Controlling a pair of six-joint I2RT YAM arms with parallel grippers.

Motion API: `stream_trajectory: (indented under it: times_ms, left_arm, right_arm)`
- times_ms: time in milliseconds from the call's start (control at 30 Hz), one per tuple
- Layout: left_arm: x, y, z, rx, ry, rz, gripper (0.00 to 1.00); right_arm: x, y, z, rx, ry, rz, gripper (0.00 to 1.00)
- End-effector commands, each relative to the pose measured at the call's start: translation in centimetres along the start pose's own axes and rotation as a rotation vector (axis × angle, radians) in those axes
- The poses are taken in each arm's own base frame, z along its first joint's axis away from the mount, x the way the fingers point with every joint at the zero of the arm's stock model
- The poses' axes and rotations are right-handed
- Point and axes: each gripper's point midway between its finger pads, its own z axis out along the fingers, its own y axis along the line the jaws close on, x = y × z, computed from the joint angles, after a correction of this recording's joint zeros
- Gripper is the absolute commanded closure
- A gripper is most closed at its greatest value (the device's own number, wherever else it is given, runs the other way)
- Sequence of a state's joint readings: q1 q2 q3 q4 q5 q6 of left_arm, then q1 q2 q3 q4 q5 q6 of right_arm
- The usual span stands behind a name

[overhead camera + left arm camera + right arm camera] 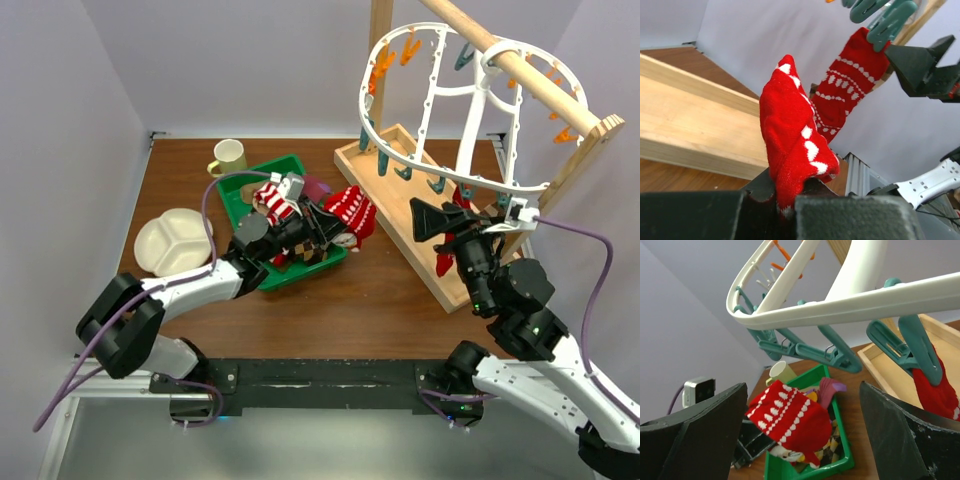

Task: Remove the socks clipped to the hanger
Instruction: Place the sock in the bin.

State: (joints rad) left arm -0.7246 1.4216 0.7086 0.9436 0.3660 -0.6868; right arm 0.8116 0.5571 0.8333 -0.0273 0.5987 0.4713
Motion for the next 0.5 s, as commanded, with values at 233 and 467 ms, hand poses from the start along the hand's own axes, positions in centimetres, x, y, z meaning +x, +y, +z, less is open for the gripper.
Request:
stream_trajectory:
  times_ms: [233, 467]
  left_arm:
    - [-4.3, 11.6, -3.2, -0.507, -0.099, -0.023, 1.00]
    - [0.5, 24.1, -10.1, -0.872, -0.016, -0.156, 1.00]
  right_arm:
    - [0.8, 0.8, -1.3, -0.067, 0.087, -0.009, 0.02]
    - [0.5, 2.1, -1.4, -0.120, 0.103, -0.011, 0.02]
